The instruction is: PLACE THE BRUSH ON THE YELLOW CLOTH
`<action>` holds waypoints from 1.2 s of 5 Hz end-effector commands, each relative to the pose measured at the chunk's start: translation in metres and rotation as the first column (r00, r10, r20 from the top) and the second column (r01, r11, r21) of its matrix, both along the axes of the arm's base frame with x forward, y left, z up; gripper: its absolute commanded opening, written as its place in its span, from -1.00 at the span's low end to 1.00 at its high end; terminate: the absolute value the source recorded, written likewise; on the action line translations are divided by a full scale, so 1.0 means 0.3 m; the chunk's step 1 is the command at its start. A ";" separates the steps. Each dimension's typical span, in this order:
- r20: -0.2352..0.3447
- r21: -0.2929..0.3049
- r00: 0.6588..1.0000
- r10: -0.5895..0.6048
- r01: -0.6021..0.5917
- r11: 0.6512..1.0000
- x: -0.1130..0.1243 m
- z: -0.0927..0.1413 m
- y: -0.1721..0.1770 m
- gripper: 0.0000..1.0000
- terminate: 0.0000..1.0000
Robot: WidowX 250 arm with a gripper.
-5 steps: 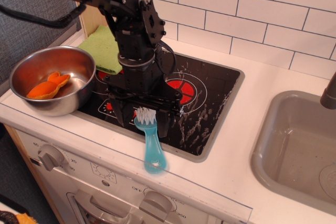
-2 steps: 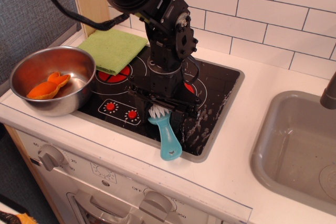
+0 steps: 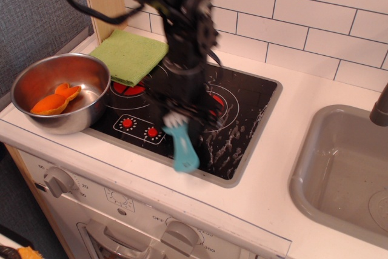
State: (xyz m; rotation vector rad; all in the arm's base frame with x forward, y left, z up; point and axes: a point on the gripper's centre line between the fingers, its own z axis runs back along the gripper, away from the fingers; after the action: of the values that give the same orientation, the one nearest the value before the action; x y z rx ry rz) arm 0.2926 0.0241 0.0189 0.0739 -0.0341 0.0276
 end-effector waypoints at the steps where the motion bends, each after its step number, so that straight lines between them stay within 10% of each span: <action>1: 0.256 -0.037 0.967 0.003 0.006 0.999 0.264 0.297 0.208 -1.00 -1.00; 3: 0.245 0.063 0.969 0.035 -0.052 0.997 0.545 0.206 0.399 -1.00 -1.00; 6: 0.259 0.117 0.966 -0.018 -0.013 0.993 0.454 0.202 0.470 -1.00 -1.00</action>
State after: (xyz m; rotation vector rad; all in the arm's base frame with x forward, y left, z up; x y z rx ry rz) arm 0.4290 0.1500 0.0395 0.1508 -0.2139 0.0182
